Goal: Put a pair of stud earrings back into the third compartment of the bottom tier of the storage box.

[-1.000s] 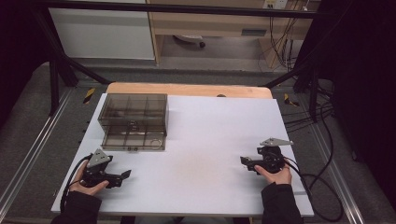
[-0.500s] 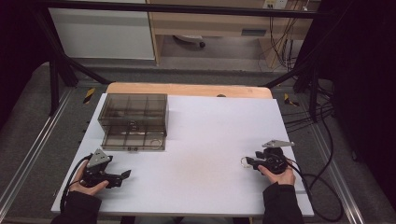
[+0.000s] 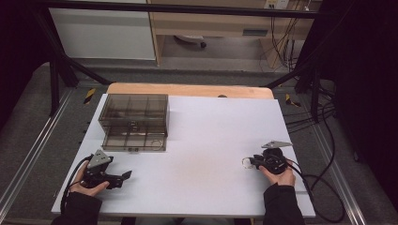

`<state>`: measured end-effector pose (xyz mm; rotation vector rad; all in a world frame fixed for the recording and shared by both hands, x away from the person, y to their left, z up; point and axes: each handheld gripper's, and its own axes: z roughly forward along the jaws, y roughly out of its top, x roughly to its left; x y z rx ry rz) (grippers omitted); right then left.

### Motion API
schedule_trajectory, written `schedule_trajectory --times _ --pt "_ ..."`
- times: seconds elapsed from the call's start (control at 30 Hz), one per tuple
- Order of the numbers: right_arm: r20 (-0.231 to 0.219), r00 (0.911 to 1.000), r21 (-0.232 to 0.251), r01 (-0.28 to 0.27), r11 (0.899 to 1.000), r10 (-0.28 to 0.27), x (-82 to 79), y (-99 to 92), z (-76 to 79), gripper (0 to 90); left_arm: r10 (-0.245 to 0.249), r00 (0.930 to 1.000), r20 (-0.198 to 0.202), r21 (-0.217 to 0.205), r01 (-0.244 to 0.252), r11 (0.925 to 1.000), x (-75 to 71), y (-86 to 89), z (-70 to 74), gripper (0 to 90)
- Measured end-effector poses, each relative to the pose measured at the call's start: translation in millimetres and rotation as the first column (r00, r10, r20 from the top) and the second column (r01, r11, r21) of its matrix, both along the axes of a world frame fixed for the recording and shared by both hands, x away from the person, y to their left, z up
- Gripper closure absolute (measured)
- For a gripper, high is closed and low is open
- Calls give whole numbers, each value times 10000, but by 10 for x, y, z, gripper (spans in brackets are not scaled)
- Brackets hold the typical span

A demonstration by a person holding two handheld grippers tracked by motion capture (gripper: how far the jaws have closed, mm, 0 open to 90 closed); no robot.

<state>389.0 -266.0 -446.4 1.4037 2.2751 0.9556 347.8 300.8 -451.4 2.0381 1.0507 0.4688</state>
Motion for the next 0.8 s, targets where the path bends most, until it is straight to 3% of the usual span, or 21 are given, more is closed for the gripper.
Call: schedule_trajectory --times 0.8 --pt "-35 10000 -229 27 9997 -27 -2 23 -3 861 -6 10000 7 22 6 10000 -1 -3 1 42"
